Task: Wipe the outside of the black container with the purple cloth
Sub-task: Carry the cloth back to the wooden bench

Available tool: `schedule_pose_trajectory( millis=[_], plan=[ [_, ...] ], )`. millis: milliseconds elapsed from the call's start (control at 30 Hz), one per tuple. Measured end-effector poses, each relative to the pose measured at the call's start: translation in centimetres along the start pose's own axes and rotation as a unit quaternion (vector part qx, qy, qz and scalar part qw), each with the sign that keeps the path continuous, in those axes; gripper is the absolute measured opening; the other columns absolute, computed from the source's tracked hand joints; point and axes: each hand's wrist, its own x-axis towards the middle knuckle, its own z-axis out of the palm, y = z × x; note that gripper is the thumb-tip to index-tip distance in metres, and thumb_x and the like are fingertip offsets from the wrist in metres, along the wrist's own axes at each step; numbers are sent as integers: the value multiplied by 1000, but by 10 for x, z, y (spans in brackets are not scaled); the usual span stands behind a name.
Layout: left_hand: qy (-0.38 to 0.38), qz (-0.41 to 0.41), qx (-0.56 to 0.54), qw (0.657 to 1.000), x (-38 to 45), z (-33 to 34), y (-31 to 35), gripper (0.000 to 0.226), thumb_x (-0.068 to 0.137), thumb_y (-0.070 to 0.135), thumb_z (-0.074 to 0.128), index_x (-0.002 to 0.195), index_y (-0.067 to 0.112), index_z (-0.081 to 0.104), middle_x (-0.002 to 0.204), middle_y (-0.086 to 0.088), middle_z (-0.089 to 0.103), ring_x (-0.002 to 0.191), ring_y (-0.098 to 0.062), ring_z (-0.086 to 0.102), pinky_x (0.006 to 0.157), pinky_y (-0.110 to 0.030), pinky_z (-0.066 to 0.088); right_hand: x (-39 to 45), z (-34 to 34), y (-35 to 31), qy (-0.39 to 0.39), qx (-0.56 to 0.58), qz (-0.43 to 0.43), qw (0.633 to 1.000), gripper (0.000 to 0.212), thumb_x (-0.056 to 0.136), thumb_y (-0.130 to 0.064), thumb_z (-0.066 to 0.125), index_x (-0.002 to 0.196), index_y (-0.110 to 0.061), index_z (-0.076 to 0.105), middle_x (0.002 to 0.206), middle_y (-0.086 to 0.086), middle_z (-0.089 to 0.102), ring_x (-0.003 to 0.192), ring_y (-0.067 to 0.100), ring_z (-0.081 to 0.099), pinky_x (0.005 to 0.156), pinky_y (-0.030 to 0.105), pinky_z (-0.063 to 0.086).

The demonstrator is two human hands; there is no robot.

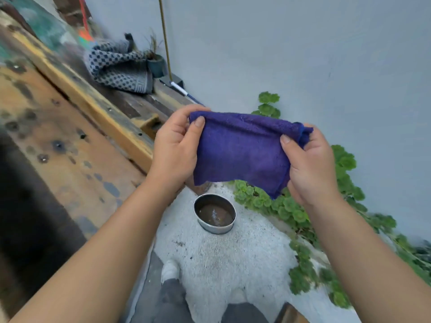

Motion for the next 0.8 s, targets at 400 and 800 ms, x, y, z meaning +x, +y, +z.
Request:
schedule_pose_trajectory(
  millis=[400,800],
  plan=[
    [202,45,94,974,-117,-103,112,20,99,5,46,101,19,60,91,5,62,82,0,56,80,-18,42,-97,87,-84,-141,-128,-121,974,30,89,-22,59,86,-52,54,82,-32,62,77,-7,56,73,13,43],
    [374,-10,143,916,-267,-321,122,21,99,12,46,97,28,60,88,13,63,82,-4,57,81,-23,42,-245,296,-32,-294,-122,-147,936,21,93,-20,57,97,-40,51,87,-36,59,77,-10,53,70,8,38]
  ],
)
